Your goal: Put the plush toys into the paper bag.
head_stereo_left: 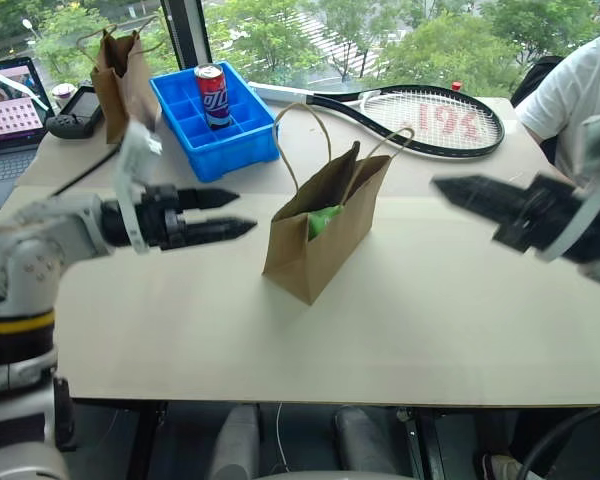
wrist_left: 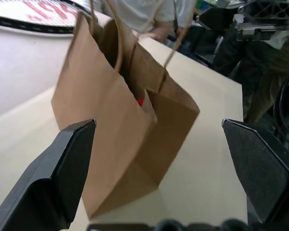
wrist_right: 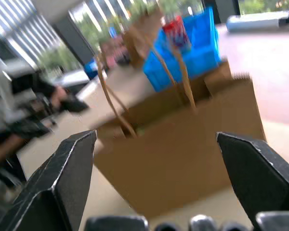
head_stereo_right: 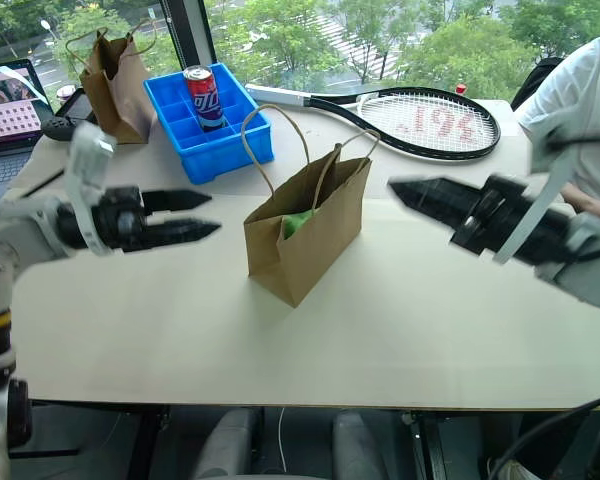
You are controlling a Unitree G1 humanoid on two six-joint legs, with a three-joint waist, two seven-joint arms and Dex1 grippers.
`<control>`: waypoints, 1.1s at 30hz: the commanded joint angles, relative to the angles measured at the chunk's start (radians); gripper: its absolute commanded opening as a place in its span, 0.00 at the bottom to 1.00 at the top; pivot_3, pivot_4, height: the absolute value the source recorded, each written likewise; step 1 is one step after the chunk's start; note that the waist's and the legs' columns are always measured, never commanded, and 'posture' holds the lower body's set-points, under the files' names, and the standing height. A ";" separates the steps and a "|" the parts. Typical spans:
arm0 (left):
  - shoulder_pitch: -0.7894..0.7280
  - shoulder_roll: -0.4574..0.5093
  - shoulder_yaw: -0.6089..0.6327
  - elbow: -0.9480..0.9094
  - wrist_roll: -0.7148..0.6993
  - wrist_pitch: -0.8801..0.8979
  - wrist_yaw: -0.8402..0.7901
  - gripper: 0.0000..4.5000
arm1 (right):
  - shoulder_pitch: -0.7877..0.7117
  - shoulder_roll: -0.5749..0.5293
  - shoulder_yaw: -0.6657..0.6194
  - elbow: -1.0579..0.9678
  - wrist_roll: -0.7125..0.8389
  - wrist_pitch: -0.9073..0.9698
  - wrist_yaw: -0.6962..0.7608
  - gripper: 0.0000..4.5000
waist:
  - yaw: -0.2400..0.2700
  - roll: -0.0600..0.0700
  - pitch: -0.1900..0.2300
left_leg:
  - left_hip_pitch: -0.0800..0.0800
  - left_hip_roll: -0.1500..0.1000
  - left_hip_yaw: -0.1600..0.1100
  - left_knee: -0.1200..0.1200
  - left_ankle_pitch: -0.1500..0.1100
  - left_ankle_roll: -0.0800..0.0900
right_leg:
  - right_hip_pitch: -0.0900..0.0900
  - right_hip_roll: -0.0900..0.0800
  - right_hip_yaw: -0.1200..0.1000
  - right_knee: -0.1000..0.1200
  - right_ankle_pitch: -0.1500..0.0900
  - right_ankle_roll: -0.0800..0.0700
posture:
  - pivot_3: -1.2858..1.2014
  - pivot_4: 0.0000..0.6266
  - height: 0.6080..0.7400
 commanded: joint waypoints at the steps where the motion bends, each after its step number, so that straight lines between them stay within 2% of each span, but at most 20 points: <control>1: 0.016 -0.039 -0.011 -0.064 0.048 -0.100 0.025 1.00 | -0.011 0.061 0.113 -0.068 -0.232 -0.111 0.095 0.74 | -0.001 0.000 0.000 | 0.000 0.000 0.000 0.000 0.001 0.001 | -0.001 0.000 0.000 0.000 0.000 0.000 | 0.52 0.24 1.00; 6: 0.016 -0.108 -0.058 -0.103 0.076 -0.119 0.088 1.00 | -0.069 0.183 0.366 -0.028 -0.632 -0.287 0.148 0.36 | 0.000 0.000 0.000 | 0.000 0.000 0.001 0.002 0.002 0.002 | 0.000 0.000 0.001 0.000 0.001 0.001 | 0.52 0.24 1.00; 11: 0.031 -0.176 -0.099 -0.077 0.143 -0.170 0.145 1.00 | -0.146 0.358 0.503 0.087 -0.864 -0.407 0.156 0.01 | -0.001 0.000 0.000 | -0.001 -0.001 0.001 0.002 0.002 0.002 | 0.000 0.000 0.001 0.000 0.002 0.002 | 0.52 0.24 1.00; 15: 0.024 -0.234 -0.134 -0.098 0.176 -0.177 0.213 1.00 | -0.184 0.464 0.550 0.161 -0.993 -0.465 0.154 0.01 | 0.000 0.000 0.000 | -0.001 -0.001 0.000 0.001 0.002 0.002 | 0.000 0.000 0.001 0.001 0.002 0.002 | 0.52 0.24 1.00; 22: 0.024 -0.307 -0.174 -0.129 0.210 -0.126 0.345 1.00 | -0.169 0.548 0.519 0.165 -1.057 -0.464 0.150 0.01 | 0.005 0.000 0.000 | -0.001 -0.001 0.000 0.001 0.002 0.002 | 0.001 -0.001 0.000 0.001 0.002 0.003 | 0.52 0.24 1.00; 25: 0.022 -0.307 -0.158 -0.121 0.222 -0.120 0.375 0.84 | -0.157 0.566 0.509 0.152 -1.067 -0.452 0.148 0.00 | 0.001 0.000 0.000 | 0.000 -0.001 -0.001 0.001 0.003 0.002 | 0.001 0.000 0.000 0.002 0.003 0.002 | 0.52 0.24 1.00; 33: -0.002 -0.294 -0.152 -0.091 0.228 -0.153 0.340 0.23 | -0.133 0.586 0.474 0.109 -1.069 -0.406 0.145 0.00 | 0.001 0.000 0.000 | 0.000 -0.001 -0.001 0.001 0.003 0.002 | 0.001 0.000 0.000 0.002 0.003 0.002 | 0.52 0.24 1.00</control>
